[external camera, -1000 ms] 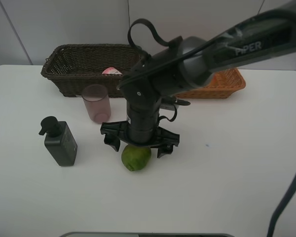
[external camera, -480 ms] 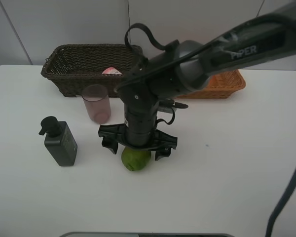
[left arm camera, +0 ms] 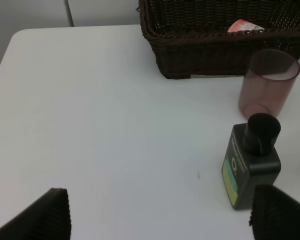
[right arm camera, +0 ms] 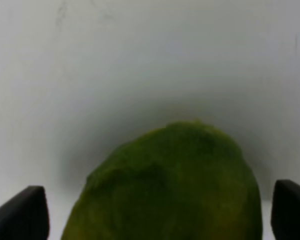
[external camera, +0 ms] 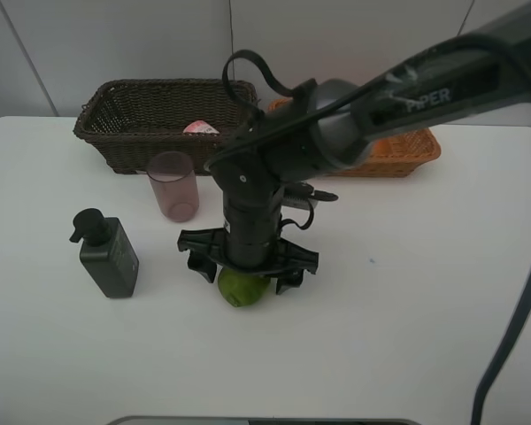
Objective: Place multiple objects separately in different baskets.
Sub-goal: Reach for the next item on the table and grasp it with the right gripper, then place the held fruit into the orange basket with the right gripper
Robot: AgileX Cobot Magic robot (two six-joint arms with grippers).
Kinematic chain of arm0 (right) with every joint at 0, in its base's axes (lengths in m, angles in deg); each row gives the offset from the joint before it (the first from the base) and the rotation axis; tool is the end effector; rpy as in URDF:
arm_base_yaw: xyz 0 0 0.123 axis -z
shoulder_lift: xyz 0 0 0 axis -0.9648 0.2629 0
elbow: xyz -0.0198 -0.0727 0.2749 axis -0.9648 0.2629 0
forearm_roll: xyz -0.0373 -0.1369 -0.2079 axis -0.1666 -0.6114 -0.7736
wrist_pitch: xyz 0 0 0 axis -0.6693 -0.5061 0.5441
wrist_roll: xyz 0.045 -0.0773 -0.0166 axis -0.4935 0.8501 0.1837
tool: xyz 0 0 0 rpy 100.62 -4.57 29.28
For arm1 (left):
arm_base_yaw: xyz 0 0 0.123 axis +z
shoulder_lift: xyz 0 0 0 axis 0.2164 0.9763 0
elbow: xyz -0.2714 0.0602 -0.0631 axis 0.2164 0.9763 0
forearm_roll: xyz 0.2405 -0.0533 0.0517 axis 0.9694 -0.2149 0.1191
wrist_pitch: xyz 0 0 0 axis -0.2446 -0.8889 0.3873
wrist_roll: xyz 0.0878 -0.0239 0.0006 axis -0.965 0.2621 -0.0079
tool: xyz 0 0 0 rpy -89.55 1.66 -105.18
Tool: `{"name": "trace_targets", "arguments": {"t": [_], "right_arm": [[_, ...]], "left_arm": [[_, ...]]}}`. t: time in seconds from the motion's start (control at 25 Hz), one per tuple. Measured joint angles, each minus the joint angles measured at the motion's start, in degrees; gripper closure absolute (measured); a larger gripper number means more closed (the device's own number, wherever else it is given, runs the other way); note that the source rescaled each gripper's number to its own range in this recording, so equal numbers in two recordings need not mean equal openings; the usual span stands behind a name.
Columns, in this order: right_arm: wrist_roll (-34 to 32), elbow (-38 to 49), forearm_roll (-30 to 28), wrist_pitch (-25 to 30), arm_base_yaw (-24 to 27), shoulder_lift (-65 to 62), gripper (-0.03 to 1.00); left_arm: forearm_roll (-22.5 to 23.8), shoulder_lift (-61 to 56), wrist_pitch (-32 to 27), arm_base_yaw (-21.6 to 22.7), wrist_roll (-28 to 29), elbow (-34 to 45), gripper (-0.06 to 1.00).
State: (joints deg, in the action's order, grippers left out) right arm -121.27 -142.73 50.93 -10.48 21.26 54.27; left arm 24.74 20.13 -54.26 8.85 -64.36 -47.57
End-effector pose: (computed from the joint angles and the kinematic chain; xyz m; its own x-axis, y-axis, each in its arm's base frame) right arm 0.2402 0.3092 0.1071 -0.9748 0.1809 -0.1302 0.1773 0.9834 0.0392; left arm -0.0067 0.0030 0.2776 -0.4517 0.0230 -0.8919 0.0367 0.9993 0.0071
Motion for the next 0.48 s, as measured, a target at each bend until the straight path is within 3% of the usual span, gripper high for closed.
{"name": "trace_targets", "arguments": {"t": [0.04, 0.08, 0.48], "right_arm": [[0.0, 0.0, 0.14, 0.0, 0.0, 0.0, 0.38], [-0.07, 0.0, 0.53, 0.0, 0.0, 0.0, 0.43], [-0.07, 0.0, 2.35, -0.24, 0.0, 0.0, 0.43]], "left_arm": [[0.0, 0.0, 0.0, 0.0, 0.0, 0.0, 0.01], [0.0, 0.0, 0.0, 0.0, 0.0, 0.0, 0.01], [0.0, 0.0, 0.0, 0.0, 0.0, 0.0, 0.01]]}}
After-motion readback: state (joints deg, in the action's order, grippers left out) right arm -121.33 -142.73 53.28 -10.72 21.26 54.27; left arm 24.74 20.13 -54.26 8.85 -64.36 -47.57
